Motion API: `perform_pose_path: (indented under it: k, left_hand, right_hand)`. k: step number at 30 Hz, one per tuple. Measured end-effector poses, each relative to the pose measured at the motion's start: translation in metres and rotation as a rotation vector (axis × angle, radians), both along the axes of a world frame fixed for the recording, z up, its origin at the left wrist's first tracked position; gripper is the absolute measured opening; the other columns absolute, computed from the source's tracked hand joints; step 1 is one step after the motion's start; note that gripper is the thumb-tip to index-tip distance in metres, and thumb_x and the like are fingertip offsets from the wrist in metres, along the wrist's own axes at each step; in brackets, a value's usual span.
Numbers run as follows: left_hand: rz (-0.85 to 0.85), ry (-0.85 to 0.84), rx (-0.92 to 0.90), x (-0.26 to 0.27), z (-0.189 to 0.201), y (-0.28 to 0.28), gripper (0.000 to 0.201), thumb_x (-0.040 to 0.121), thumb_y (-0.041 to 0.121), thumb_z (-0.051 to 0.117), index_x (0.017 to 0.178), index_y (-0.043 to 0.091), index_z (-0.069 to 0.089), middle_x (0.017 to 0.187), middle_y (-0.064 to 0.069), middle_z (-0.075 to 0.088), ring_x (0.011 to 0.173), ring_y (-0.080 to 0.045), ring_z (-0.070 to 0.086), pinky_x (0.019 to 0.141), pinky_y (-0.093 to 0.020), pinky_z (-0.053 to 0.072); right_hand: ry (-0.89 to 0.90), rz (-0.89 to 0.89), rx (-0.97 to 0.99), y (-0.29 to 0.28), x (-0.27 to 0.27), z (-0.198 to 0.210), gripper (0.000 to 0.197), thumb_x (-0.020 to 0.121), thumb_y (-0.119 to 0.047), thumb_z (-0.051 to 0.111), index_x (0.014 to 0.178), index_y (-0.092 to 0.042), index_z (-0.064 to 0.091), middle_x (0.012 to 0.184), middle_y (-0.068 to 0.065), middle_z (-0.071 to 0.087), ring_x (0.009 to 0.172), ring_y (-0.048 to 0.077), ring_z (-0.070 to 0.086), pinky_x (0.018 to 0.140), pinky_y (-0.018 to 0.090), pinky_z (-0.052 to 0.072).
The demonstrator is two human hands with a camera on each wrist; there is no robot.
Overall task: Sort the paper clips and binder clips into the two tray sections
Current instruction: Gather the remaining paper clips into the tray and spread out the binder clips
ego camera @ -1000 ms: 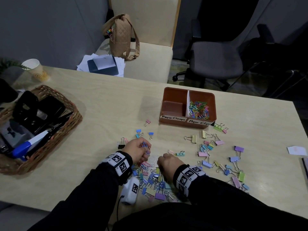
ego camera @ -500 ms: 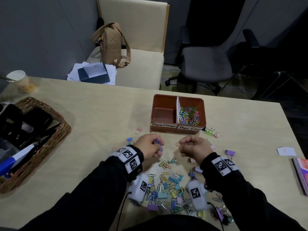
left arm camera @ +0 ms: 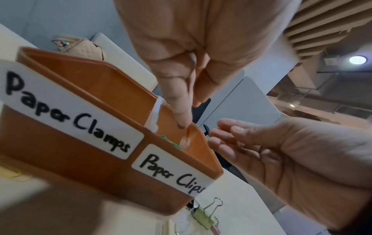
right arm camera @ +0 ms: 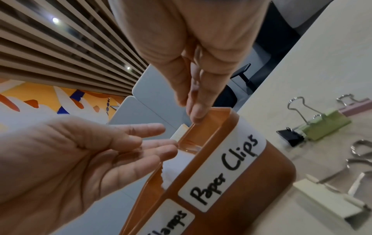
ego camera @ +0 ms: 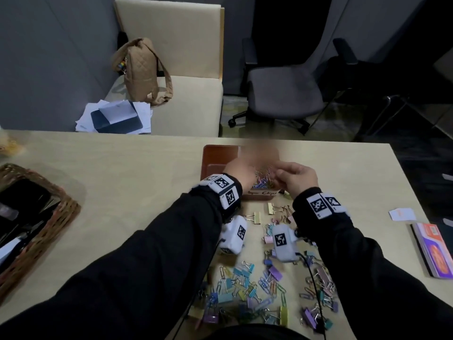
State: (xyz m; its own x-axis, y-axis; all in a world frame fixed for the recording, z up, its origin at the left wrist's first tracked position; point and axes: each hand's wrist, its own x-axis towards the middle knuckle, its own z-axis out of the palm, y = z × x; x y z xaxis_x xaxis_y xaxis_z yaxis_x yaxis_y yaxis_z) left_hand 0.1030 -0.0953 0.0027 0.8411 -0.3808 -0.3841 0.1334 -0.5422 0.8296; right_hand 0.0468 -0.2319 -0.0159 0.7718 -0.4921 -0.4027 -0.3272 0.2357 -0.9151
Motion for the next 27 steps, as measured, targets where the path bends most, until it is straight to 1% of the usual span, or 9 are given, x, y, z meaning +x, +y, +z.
perform_pose_path:
  k: [2,5,8,13,17,19,21,24,27]
  left_hand:
    - [0.012,0.001,-0.027,-0.005,-0.002,0.008,0.031,0.088,0.000,0.052,0.110,0.018,0.064,0.104,-0.012,0.069,0.096,-0.029,0.067,0.087,-0.044,0.055]
    - [-0.012,0.045,-0.044,-0.019,-0.007,0.028,0.022,0.092,0.006,0.052,0.090,0.025,0.064,0.088,-0.010,0.072,0.079,-0.024,0.069,0.076,-0.044,0.059]
    - [-0.049,0.034,0.003,-0.034,-0.013,0.056,0.019,0.091,0.007,0.057,0.086,0.024,0.065,0.075,-0.006,0.070,0.064,-0.019,0.065,0.065,-0.038,0.057]
    - [-0.026,-0.005,0.157,-0.060,-0.037,0.110,0.018,0.087,0.007,0.061,0.086,0.025,0.066,0.078,0.008,0.066,0.070,-0.008,0.064,0.062,-0.017,0.047]
    - [-0.015,-0.002,0.306,-0.086,-0.060,0.147,0.011,0.086,0.013,0.062,0.087,0.023,0.068,0.082,0.009,0.067,0.076,-0.005,0.062,0.070,-0.016,0.048]
    - [0.000,-0.055,0.388,-0.092,-0.073,0.162,0.015,0.084,0.010,0.063,0.082,0.025,0.065,0.082,0.010,0.065,0.076,-0.008,0.061,0.074,-0.019,0.049]
    - [0.043,-0.079,0.429,-0.094,-0.082,0.174,0.020,0.081,0.005,0.061,0.083,0.025,0.062,0.082,0.006,0.063,0.076,-0.012,0.059,0.075,-0.024,0.050]
    - [0.053,-0.066,0.494,-0.095,-0.089,0.184,0.026,0.080,0.010,0.067,0.101,0.019,0.057,0.096,0.000,0.058,0.084,-0.016,0.056,0.081,-0.029,0.050]
    - [0.022,-0.080,0.528,-0.095,-0.093,0.187,0.037,0.080,0.016,0.070,0.114,0.019,0.054,0.107,-0.002,0.056,0.095,-0.020,0.057,0.086,-0.033,0.049]
  right_hand:
    - [-0.010,0.008,-0.029,0.005,-0.009,-0.004,0.015,0.089,0.011,0.054,0.093,0.002,0.066,0.077,0.012,0.066,0.059,0.013,0.061,0.059,0.019,0.055]
    - [0.006,0.046,-0.110,0.018,-0.024,-0.011,0.021,0.086,0.012,0.058,0.079,-0.007,0.065,0.066,0.011,0.063,0.048,0.012,0.058,0.049,0.020,0.052]
    - [0.047,0.145,-0.124,0.039,-0.040,-0.015,0.022,0.086,0.013,0.057,0.078,-0.006,0.063,0.063,0.011,0.060,0.038,0.008,0.053,0.041,0.019,0.048]
    - [0.155,0.442,-0.220,0.084,-0.066,-0.024,0.019,0.086,0.011,0.059,0.078,-0.006,0.065,0.061,0.009,0.060,0.038,0.009,0.053,0.041,0.021,0.047]
    - [0.194,0.729,-0.518,0.112,-0.076,-0.032,0.015,0.089,-0.003,0.060,0.083,-0.014,0.068,0.068,-0.001,0.066,0.053,0.008,0.061,0.051,0.016,0.050]
    - [0.197,0.951,-0.788,0.123,-0.080,-0.039,0.011,0.092,-0.014,0.057,0.095,-0.015,0.068,0.086,0.001,0.071,0.076,0.012,0.066,0.069,0.020,0.053]
    - [0.239,1.096,-0.990,0.131,-0.083,-0.048,0.017,0.093,-0.013,0.052,0.108,-0.013,0.060,0.104,0.006,0.067,0.094,0.022,0.063,0.081,0.028,0.051]
    - [0.306,1.079,-1.044,0.130,-0.088,-0.060,0.031,0.086,-0.002,0.056,0.114,-0.012,0.049,0.115,0.008,0.057,0.100,0.027,0.060,0.081,0.029,0.047]
    - [0.340,1.044,-1.024,0.124,-0.092,-0.065,0.033,0.085,-0.008,0.060,0.113,-0.015,0.046,0.115,0.006,0.058,0.101,0.026,0.059,0.083,0.030,0.047]
